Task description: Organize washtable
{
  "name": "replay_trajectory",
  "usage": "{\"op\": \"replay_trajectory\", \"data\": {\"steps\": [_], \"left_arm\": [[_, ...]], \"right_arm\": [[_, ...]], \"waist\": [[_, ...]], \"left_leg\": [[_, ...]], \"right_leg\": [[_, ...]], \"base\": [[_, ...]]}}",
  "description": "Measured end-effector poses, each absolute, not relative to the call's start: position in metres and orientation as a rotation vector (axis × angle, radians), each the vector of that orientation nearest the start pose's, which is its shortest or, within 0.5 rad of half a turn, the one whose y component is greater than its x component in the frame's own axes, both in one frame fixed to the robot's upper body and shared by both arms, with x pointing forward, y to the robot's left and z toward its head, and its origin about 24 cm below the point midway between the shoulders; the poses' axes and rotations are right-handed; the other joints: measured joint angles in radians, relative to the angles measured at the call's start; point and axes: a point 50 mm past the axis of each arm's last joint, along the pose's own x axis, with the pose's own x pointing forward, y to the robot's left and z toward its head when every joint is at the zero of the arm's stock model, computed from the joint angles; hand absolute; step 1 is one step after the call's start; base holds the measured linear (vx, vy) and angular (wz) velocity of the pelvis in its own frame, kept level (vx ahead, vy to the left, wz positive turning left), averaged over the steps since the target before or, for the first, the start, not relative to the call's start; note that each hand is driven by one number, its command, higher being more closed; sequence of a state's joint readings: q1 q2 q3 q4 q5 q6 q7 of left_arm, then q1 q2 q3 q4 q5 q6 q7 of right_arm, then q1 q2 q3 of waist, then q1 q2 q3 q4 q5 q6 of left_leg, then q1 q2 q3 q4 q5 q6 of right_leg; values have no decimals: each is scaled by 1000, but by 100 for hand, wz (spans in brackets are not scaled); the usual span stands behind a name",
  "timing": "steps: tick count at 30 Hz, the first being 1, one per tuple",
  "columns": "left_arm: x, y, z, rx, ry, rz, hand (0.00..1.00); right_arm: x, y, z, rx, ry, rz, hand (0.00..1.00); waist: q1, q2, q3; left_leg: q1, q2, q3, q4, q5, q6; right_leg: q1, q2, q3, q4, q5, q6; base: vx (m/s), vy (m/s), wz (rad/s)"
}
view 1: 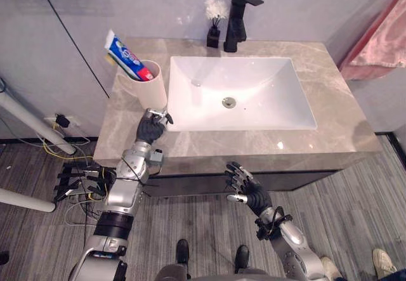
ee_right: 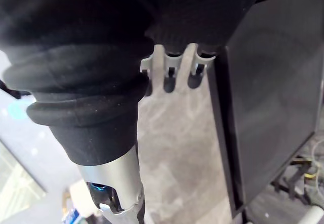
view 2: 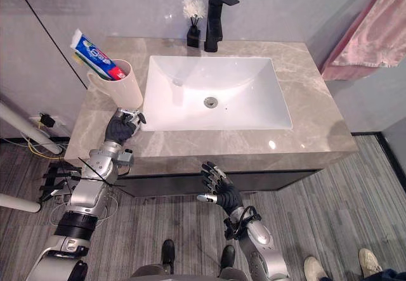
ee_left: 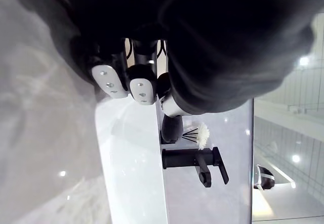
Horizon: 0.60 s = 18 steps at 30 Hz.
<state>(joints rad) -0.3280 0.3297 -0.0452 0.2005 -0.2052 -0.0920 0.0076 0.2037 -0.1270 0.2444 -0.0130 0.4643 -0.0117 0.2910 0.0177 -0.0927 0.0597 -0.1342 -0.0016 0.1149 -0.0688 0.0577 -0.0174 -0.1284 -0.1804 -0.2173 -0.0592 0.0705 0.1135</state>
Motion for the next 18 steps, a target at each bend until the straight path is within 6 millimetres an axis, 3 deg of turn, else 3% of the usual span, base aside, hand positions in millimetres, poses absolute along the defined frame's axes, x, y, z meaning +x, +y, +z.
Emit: {"op": "replay_trajectory", "data": {"steps": [6, 18], "left_arm": [[323, 194, 111, 112, -217, -27, 100], [333, 223, 130, 181, -241, 42, 100]], "right_arm": [[200, -118, 2, 386, 175, 404, 0], [200, -122, 2, 385, 174, 387, 0]], "waist": [[-5, -1, 0], [-2, -17, 13]], "left_leg": [[-7, 1, 5, 0, 0, 0], [-28, 2, 21, 1, 0, 0]], "right_leg": [[-4, 3, 4, -12, 8, -1], [-35, 4, 26, -9, 12, -1]], "base": [[7, 1, -3], [-5, 2, -3]]}}
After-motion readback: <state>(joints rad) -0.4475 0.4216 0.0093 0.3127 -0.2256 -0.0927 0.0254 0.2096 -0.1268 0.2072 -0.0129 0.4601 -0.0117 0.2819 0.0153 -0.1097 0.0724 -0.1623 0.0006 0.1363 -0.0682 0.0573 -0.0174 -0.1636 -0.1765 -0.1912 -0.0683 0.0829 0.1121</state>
